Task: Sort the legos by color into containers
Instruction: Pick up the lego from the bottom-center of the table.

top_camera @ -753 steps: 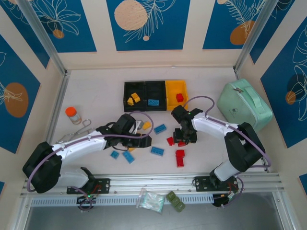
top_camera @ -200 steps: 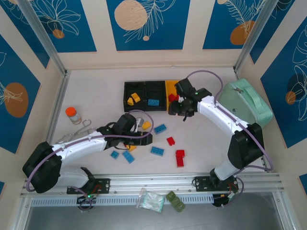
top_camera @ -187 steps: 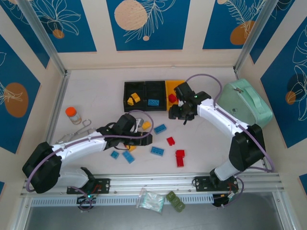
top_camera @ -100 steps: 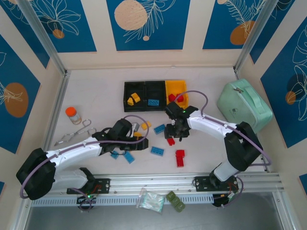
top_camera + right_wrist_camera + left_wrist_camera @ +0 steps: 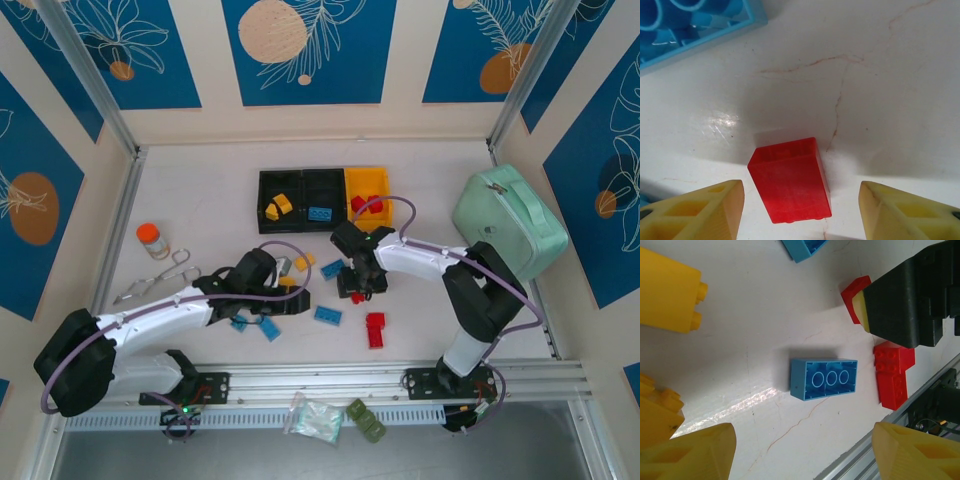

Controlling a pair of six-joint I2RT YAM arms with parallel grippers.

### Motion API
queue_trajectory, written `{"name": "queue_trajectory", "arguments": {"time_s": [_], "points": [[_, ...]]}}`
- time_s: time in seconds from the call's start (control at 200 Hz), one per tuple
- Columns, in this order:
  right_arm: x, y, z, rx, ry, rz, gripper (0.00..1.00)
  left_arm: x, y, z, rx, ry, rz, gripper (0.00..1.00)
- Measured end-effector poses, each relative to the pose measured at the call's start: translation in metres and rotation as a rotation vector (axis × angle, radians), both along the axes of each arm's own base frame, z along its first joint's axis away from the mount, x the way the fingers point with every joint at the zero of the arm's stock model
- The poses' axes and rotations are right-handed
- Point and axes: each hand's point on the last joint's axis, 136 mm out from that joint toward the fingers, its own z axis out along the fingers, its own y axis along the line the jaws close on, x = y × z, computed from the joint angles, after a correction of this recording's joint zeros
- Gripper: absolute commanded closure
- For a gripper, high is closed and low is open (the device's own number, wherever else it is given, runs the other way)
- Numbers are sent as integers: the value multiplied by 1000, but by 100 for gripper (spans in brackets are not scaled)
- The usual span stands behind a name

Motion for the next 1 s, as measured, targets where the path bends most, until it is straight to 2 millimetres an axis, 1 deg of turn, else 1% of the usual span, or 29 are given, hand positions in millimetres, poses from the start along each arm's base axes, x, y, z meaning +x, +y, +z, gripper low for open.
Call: {"name": "queue_trajectory", "arguments": {"time_s": [0.145,0.26,0.435,0.615,0.86,1.0], "points": [[-1,1,-3,-8,5,6,39,-1,0,-7,16,18,-2,28],[-2,1,-7,-16,14,8,42,-2,-1,-8,17,25,1,28],[-5,0,-13,-50,18,26,61,-2,-1,-9,20,28,1,28],[-4,3,-11,-54,17,35,74,-2,-1,-10,24,26,3,28],[4,13,-2,-21,-8,36,74,-1,-3,-9,17,15,3,28],[12,13,11,14,-32,15,74,1,-4,-10,19,9,7,28]]}}
